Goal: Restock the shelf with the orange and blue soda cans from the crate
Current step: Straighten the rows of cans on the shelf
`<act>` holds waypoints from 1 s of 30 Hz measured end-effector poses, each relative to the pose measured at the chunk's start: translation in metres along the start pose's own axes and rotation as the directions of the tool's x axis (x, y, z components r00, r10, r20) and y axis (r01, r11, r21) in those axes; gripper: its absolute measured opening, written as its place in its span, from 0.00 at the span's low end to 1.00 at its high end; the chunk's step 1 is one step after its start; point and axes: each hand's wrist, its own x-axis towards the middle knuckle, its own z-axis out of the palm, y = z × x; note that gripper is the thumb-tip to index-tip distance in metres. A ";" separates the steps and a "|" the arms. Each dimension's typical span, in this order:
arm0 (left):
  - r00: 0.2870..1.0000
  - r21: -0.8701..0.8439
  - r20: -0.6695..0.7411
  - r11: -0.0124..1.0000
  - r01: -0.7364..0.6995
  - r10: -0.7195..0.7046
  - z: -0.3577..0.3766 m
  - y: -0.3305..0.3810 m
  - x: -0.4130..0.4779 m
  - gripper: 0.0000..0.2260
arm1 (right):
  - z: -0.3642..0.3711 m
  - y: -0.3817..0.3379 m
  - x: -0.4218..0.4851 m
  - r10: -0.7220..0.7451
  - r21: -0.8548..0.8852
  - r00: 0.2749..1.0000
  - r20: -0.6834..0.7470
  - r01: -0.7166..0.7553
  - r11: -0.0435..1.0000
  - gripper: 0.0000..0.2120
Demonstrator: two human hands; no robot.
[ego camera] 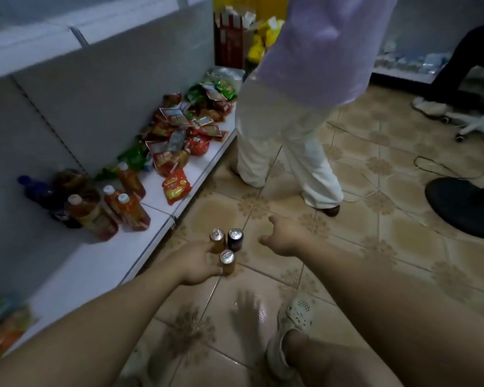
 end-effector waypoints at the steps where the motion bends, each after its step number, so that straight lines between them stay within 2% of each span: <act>1: 1.000 0.005 0.011 1.000 0.008 -0.008 0.006 -0.009 0.020 0.31 | 0.014 0.003 0.019 0.007 -0.001 1.000 0.026 -0.007 1.000 0.34; 8: 0.989 0.037 0.087 0.993 0.113 -0.116 0.055 -0.086 0.165 0.37 | 0.133 0.016 0.147 0.024 0.044 0.984 0.178 -0.032 0.999 0.32; 11: 0.981 0.021 0.130 0.989 0.144 -0.145 0.082 -0.123 0.214 0.39 | 0.187 0.014 0.190 0.019 0.112 0.971 0.239 -0.047 0.993 0.34; 14: 0.970 0.073 0.183 0.986 0.150 -0.161 0.105 -0.154 0.248 0.42 | 0.230 0.008 0.223 0.014 0.171 0.967 0.256 -0.059 0.983 0.36; 17: 0.950 0.070 0.264 0.985 0.155 -0.168 0.116 -0.176 0.266 0.40 | 0.262 0.002 0.248 -0.008 0.143 0.952 0.305 -0.037 0.989 0.42; 19: 0.950 0.077 0.280 0.989 0.123 -0.140 0.119 -0.185 0.270 0.38 | 0.274 -0.002 0.259 0.004 0.107 0.946 0.325 -0.041 0.993 0.43; 20: 0.953 0.074 0.273 0.990 0.116 -0.132 0.118 -0.188 0.270 0.37 | 0.278 -0.003 0.263 0.014 0.104 0.950 0.310 -0.049 0.993 0.41; 22: 0.969 0.088 0.224 0.992 0.090 -0.108 0.110 -0.189 0.264 0.32 | 0.278 -0.005 0.266 0.015 0.112 0.963 0.269 -0.047 0.993 0.33; 25: 0.987 0.117 0.144 0.991 0.058 -0.075 0.094 -0.184 0.252 0.26 | 0.264 -0.008 0.259 -0.026 0.113 0.969 0.247 -0.002 0.994 0.31; 28: 0.963 -0.078 0.248 0.989 0.127 -0.104 0.084 -0.168 0.233 0.32 | 0.234 -0.019 0.237 -0.079 0.225 0.979 0.189 0.035 0.974 0.33; 30: 0.975 -0.244 0.211 0.962 0.121 -0.069 0.072 -0.153 0.217 0.34 | 0.210 -0.032 0.217 -0.121 0.337 0.986 0.110 0.078 0.938 0.32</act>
